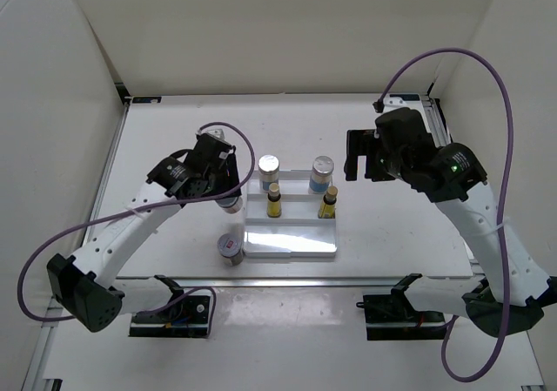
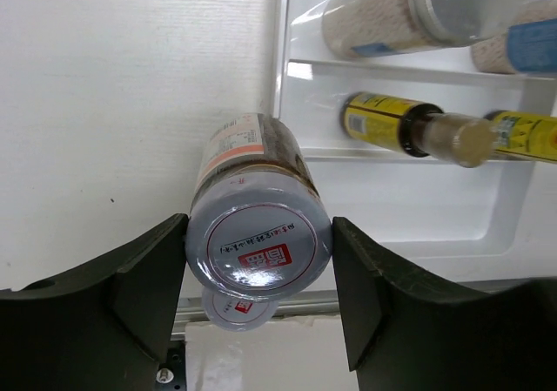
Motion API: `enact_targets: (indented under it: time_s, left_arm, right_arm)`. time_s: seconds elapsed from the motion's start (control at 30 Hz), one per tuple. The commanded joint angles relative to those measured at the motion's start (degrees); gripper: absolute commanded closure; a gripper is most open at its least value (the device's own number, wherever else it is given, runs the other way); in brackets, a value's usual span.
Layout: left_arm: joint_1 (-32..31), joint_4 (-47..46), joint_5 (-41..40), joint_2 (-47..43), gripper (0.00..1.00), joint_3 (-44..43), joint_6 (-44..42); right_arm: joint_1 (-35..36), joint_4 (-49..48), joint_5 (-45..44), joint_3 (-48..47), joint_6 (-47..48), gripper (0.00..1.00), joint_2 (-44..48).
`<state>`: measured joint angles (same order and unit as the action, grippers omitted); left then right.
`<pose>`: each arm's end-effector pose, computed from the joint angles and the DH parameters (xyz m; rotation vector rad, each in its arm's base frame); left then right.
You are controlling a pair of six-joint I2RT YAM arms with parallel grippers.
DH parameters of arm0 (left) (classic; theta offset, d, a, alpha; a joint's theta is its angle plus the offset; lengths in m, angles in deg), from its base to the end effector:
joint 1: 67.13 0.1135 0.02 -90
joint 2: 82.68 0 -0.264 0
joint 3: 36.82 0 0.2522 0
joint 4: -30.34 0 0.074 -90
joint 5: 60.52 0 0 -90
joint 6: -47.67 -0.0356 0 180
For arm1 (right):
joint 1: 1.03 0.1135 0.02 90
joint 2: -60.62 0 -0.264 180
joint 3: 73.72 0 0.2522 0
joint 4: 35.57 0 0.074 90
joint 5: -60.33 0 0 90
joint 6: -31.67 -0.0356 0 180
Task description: Organize the condiment bottles
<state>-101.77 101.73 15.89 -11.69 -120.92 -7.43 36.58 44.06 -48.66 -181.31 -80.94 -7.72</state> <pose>0.1995 -0.1277 0.3279 -0.0921 2.5508 -0.1636 0.1654 0.1128 0.4487 -0.1202 2.2340 0.1946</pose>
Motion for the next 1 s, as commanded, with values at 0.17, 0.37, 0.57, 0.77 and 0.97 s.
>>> enact_targets:
  time_s: [0.17,0.37,0.57,0.77,0.97]
  left_arm:
    - [-5.26,-0.15,1.28,-1.82,0.89,-5.33,4.65]
    - [-12.30,-0.67,-0.12,1.17,0.89,-5.33,7.64]
    - [-14.76,-4.18,-0.22,3.89,0.89,-4.10,8.17]
    - [-15.82,-5.85,-1.26,8.81,0.89,-1.99,8.17]
    - [-15.82,-6.47,-1.27,10.66,0.89,0.47,8.69]
  right_arm:
    - [0.10,-1.09,-1.23,1.45,-1.73,0.00,0.22]
    - [0.10,0.05,-1.23,1.45,-2.79,0.00,0.22]
    - [0.10,1.99,-1.23,1.45,-2.79,0.00,0.22]
    - [0.10,3.30,-1.76,0.92,-2.79,0.00,0.75]
    - [0.10,5.50,-2.37,0.39,-2.79,0.00,1.36]
